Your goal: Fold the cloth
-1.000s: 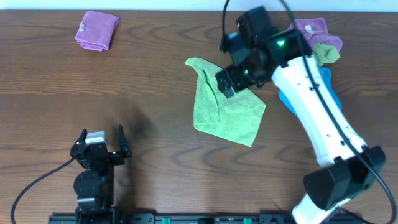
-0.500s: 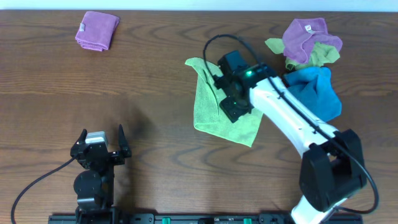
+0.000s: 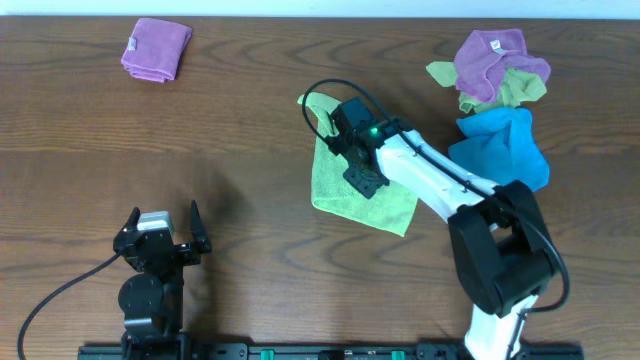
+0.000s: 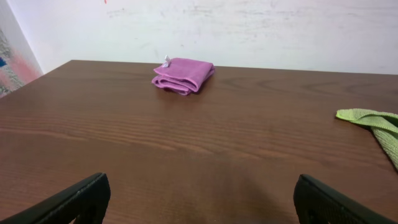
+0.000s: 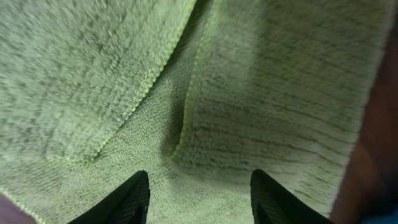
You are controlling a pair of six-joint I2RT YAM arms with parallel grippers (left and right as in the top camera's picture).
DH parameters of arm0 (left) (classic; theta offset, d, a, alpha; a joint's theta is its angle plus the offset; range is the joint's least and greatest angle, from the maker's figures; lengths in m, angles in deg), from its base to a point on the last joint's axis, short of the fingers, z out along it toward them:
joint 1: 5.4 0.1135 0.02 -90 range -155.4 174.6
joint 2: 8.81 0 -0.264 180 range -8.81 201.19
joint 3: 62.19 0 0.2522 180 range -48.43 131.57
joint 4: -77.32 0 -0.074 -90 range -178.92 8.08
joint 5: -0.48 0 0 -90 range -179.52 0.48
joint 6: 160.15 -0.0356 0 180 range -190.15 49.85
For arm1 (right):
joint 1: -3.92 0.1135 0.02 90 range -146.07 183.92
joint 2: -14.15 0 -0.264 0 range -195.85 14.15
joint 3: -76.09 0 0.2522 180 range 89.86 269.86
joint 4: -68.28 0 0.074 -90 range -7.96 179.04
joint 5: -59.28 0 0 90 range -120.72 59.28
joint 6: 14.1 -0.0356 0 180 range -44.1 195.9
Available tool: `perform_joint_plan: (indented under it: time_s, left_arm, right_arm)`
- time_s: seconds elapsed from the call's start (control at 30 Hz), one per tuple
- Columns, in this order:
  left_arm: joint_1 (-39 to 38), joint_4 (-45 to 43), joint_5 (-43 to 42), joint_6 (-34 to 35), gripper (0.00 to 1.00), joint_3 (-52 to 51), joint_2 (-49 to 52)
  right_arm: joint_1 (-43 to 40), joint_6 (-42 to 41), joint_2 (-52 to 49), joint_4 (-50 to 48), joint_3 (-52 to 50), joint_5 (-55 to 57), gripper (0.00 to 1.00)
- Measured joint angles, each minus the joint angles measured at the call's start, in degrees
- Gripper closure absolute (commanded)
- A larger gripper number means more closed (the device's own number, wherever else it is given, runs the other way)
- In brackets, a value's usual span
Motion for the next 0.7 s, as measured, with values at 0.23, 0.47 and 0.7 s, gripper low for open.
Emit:
perform_joint_plan:
  time_s: [0.23, 0.47, 0.7]
  left_arm:
    - [0.0, 0.0, 0.0, 0.0, 0.05, 0.0, 0.0]
    - [0.0, 0.0, 0.0, 0.0, 0.05, 0.0, 0.0]
    - [0.0, 0.0, 0.0, 0.0, 0.05, 0.0, 0.0]
  right_arm:
    - [0.0, 1.7, -0.1, -2.2, -0.1, 0.2, 0.99]
    - [-2.0, 1.4, -0.1, -5.1, -0.1, 0.8, 0.99]
    - [-9.3, -4.6, -0.1, -9.0, -0.1, 8.3, 0.99]
